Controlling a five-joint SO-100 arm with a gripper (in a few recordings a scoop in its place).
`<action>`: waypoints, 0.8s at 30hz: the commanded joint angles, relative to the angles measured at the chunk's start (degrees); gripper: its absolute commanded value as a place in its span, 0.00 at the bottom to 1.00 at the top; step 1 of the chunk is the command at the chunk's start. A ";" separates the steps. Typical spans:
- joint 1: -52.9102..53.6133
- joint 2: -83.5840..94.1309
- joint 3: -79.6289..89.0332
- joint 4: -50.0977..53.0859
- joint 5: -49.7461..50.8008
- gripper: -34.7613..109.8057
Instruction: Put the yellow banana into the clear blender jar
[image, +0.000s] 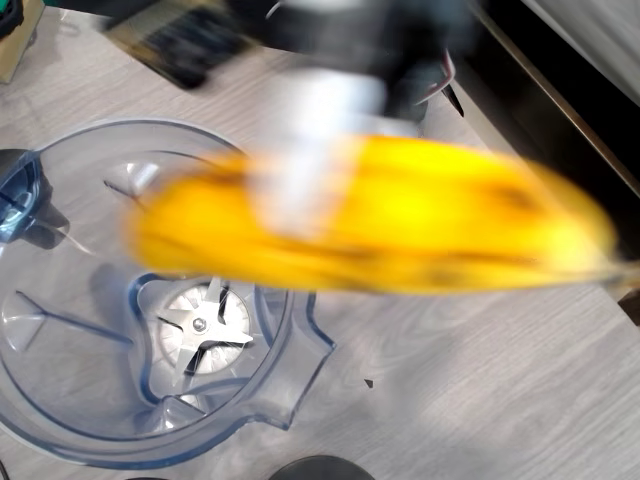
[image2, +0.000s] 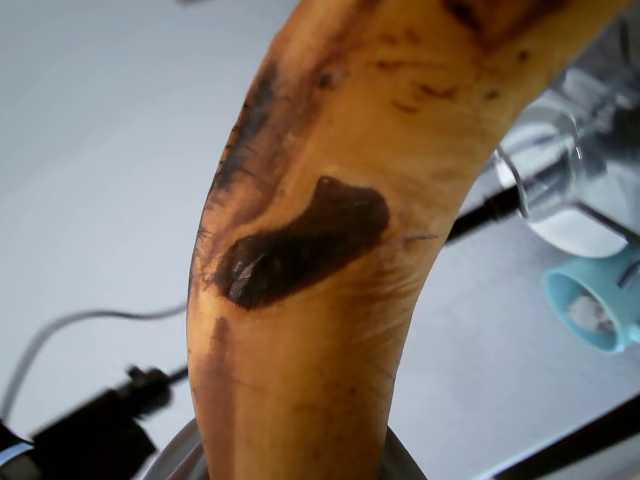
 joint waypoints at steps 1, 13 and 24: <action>5.98 -2.64 -3.08 -3.60 2.46 0.27; 12.22 -22.24 -3.08 -1.67 2.29 0.27; 11.07 -28.56 -2.99 8.53 2.11 0.30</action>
